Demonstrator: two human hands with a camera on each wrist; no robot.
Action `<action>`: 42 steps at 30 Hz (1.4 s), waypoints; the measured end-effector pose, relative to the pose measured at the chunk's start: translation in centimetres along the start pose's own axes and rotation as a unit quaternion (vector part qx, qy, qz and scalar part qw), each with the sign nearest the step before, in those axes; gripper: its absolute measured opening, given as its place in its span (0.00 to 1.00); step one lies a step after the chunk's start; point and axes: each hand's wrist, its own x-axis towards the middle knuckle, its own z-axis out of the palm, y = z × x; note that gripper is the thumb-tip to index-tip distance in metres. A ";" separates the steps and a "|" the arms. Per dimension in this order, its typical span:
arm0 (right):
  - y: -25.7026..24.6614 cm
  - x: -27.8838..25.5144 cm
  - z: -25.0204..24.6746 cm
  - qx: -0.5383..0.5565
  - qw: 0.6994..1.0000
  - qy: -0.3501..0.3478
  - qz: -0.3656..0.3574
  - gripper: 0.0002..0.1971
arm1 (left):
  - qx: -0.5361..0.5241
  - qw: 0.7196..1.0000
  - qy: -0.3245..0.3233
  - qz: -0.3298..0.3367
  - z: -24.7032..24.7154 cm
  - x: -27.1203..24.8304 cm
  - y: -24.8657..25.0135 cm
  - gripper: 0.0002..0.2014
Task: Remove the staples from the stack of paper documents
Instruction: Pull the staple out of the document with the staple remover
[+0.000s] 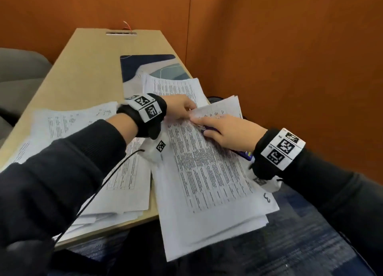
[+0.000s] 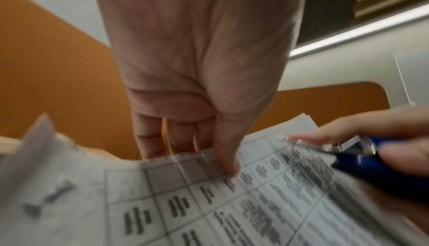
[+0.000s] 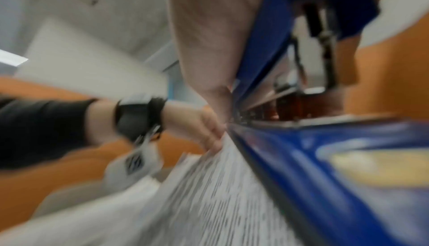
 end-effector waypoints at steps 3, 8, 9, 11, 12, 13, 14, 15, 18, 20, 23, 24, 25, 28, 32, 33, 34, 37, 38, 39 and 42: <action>4.1 -1.2 -1.8 0.136 0.984 0.059 0.094 0.23 | 0.082 0.995 0.051 -0.016 -0.9 1.2 0.0 0.07; 12.7 -4.5 -1.5 0.179 0.956 0.007 0.233 0.22 | 0.061 0.985 0.149 -0.059 -0.1 2.4 -0.3 0.13; 14.4 -5.1 -0.1 0.148 0.953 -0.030 0.262 0.23 | 0.022 0.984 0.161 -0.071 -0.2 2.3 -0.7 0.16; 16.8 -6.0 3.7 0.066 0.947 -0.122 0.288 0.24 | -0.058 0.977 0.184 -0.094 -0.4 1.2 -1.9 0.19; 17.5 -6.4 6.1 0.039 0.939 -0.175 0.293 0.25 | -0.075 0.972 0.198 -0.105 -0.3 0.3 -2.5 0.20; 17.9 -6.6 8.4 0.027 0.928 -0.225 0.296 0.27 | -0.068 0.968 0.211 -0.120 -0.2 -0.6 -3.3 0.19; 17.8 -6.8 10.3 0.022 0.913 -0.270 0.305 0.30 | -0.052 0.965 0.216 -0.141 0.1 -1.6 -4.1 0.19; 17.8 -6.9 12.0 0.028 0.897 -0.303 0.320 0.34 | -0.041 0.962 0.211 -0.170 0.4 -2.5 -4.8 0.19; 17.7 -6.7 14.0 0.018 0.867 -0.343 0.360 0.39 | -0.081 0.952 0.118 -0.269 1.7 -5.1 -6.4 0.18; 17.4 -6.3 13.7 -0.015 0.861 -0.364 0.356 0.35 | -0.125 0.943 0.054 -0.303 2.7 -6.2 -6.8 0.18; 17.8 -5.7 13.4 -0.027 0.851 -0.392 0.349 0.27 | -0.197 0.937 0.046 -0.286 4.1 -6.6 -6.9 0.17; 18.1 -5.7 13.6 -0.017 0.855 -0.394 0.337 0.26 | -0.232 0.929 0.052 -0.283 4.4 -6.6 -6.7 0.17; 19.0 -5.7 14.3 -0.009 0.855 -0.400 0.331 0.28 | -0.273 0.918 0.056 -0.283 4.6 -6.6 -6.5 0.16; 19.8 -5.6 13.5 0.020 0.869 -0.336 0.364 0.31 | -0.366 0.882 0.059 -0.291 5.0 -6.6 -5.5 0.12; 17.2 -5.1 8.3 0.355 0.834 -0.036 0.420 0.17 | -0.406 0.864 0.086 -0.285 6.2 -5.8 -4.5 0.12; 16.8 -4.7 7.5 0.471 0.782 0.038 0.407 0.16 | -0.410 0.861 0.104 -0.283 6.5 -5.5 -4.2 0.11; 15.8 -4.5 6.1 0.560 0.732 0.086 0.379 0.15 | -0.410 0.859 0.126 -0.279 6.8 -5.2 -4.0 0.09; 12.9 -3.2 2.9 0.683 0.655 0.144 0.290 0.12 | -0.428 0.846 0.221 -0.228 7.1 -4.8 -3.3 0.11; 11.9 -3.0 2.0 0.682 0.664 0.140 0.272 0.13 | -0.443 0.836 0.257 -0.198 6.9 -4.9 -2.7 0.12; 10.7 -2.8 1.5 0.690 0.667 0.132 0.248 0.14 | -0.451 0.825 0.295 -0.170 6.6 -5.0 -2.1 0.12; 8.0 -1.8 0.9 0.696 0.682 0.108 0.197 0.15 | -0.440 0.804 0.388 -0.101 4.9 -5.5 -0.7 0.15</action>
